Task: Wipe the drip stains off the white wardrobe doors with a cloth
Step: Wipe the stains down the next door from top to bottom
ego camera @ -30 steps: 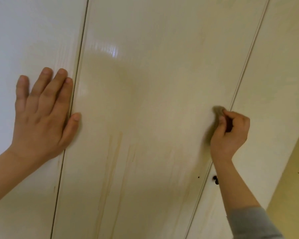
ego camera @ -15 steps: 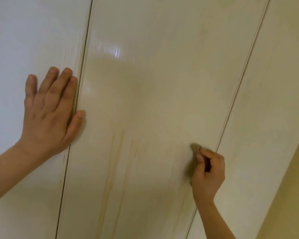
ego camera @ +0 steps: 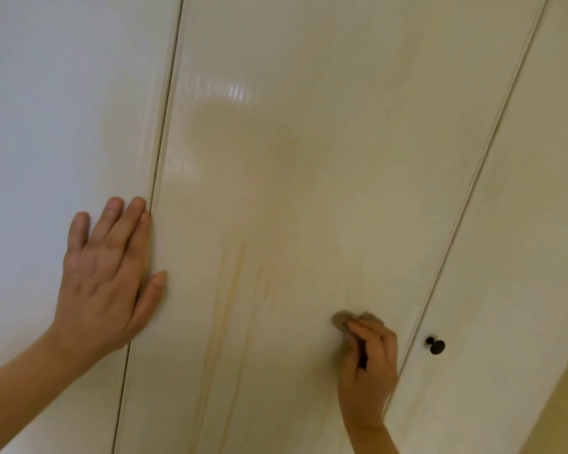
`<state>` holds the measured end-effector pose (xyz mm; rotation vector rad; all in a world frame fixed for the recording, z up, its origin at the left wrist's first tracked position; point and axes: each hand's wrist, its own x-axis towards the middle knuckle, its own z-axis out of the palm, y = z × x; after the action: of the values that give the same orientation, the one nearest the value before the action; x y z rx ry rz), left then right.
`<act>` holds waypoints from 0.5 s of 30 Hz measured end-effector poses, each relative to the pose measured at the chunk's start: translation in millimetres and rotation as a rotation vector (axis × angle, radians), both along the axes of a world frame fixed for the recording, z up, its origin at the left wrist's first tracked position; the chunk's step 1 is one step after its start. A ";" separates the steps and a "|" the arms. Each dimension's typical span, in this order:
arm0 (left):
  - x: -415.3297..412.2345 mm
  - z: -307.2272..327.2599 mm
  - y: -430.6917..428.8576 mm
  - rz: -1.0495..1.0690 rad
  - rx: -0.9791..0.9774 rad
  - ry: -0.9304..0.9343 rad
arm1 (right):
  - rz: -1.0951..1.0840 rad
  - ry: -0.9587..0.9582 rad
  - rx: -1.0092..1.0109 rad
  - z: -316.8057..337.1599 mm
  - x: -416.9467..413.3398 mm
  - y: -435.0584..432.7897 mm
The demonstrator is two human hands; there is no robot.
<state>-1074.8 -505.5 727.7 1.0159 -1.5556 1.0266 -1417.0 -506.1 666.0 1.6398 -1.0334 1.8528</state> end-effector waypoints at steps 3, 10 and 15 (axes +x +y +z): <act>0.2 0.0 0.4 -0.003 -0.008 -0.008 | 0.054 0.024 0.090 -12.2 1.0 10.0; 0.8 -0.2 2.8 -0.016 0.021 0.004 | -0.015 -0.035 -0.141 112.4 16.3 9.3; 3.7 0.2 4.9 -0.035 0.020 -0.010 | -0.057 -0.010 -0.161 120.5 28.3 -10.1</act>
<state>-1071.1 -500.6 727.8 0.9945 -1.5894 0.9955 -1388.6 -516.2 786.5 1.4941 -0.8997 1.8577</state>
